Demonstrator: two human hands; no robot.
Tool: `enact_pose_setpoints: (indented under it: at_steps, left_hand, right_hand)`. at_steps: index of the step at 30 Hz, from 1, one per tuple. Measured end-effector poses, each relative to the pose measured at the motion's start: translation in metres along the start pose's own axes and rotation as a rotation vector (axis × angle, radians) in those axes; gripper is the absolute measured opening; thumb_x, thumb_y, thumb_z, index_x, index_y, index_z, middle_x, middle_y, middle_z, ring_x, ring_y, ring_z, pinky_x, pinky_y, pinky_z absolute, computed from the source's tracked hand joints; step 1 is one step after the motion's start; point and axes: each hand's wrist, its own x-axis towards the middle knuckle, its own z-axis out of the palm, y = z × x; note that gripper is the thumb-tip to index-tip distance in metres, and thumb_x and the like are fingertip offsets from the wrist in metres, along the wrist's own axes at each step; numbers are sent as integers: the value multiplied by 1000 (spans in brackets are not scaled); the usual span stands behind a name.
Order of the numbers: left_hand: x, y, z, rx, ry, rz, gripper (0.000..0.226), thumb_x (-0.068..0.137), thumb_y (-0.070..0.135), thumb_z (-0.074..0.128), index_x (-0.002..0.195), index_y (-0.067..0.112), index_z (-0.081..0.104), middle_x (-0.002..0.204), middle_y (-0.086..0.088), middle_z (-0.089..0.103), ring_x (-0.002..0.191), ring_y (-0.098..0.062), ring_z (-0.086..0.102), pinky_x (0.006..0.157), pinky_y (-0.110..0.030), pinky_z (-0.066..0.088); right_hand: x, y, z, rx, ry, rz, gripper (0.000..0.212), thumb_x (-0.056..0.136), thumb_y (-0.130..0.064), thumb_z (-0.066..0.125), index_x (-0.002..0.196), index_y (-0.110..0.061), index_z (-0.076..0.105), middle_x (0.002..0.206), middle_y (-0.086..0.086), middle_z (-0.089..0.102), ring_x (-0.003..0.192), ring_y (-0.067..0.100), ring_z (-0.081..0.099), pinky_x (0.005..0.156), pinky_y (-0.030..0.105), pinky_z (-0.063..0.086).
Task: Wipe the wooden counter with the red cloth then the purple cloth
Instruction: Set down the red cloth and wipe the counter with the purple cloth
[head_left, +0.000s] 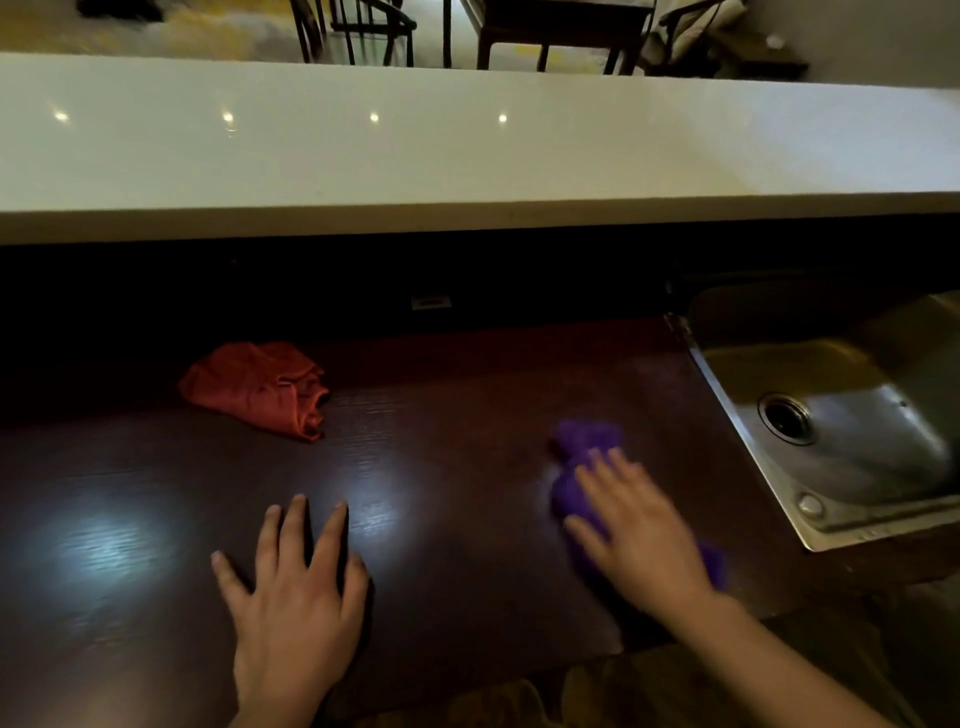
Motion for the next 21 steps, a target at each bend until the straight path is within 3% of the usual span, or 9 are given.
enact_pose_setpoints:
  at_steps: [4,6,9,12,14,17,21]
  left_hand:
    - [1,2,1,4,11,5,64,81,48,33,137,25,55,150,-16,43,143,-32,30,109,-74,13]
    - [0,1,2,9,11,7,64,81,47,33,137,24,54,150,-16,43,144,-32,30,108,-74,13]
    - [1,1,1,5,8,5,65,81,48,32,137,25,54,150,-16,43,143,-32,30,108,-75,13]
    - [2,1,2,13,1,-1,64,81,48,33,138,26,53,151,-16,43,144,-31,30,108,-75,13]
    - [2,0,3,11,8,2,64,81,48,33,138,26,53,150,-16,43,143,-31,30,108,-75,14]
    - [3,1,2,23,-4,3,65,81,48,32,137,24,54,150,-17,44,143,-33,31,107,-76,14]
    - [2,3,-1,48,-17,14,66,81,47,32,138,22,53,149,-18,44,143,-34,31,107,-75,15]
  right_hand:
    - [62,47,-10,-24,-25,453,64,97,-50,37,144,-6,41,152,19,37,144,35,25,117,46,21]
    - [82,34,-10,10,-17,503,63,98,-47,41,146,-7,38,155,18,32,145,35,22,118,45,19]
    - [58,-7,-5,39,60,265,56,96,-43,51,139,-7,49,148,17,44,142,35,32,116,44,27]
    - [3,-44,1,100,-58,-73,58,94,-53,45,140,-18,48,151,4,42,144,26,29,116,42,27]
    - [7,-26,1,96,-60,-161,59,94,-56,42,139,-19,50,150,4,44,144,24,30,115,43,30]
    - [61,17,1,30,23,62,61,94,-50,44,136,-7,53,145,16,48,139,34,38,113,50,32]
    - [130,46,-3,0,-54,455,67,96,-54,38,147,-10,35,157,17,27,146,35,19,118,46,18]
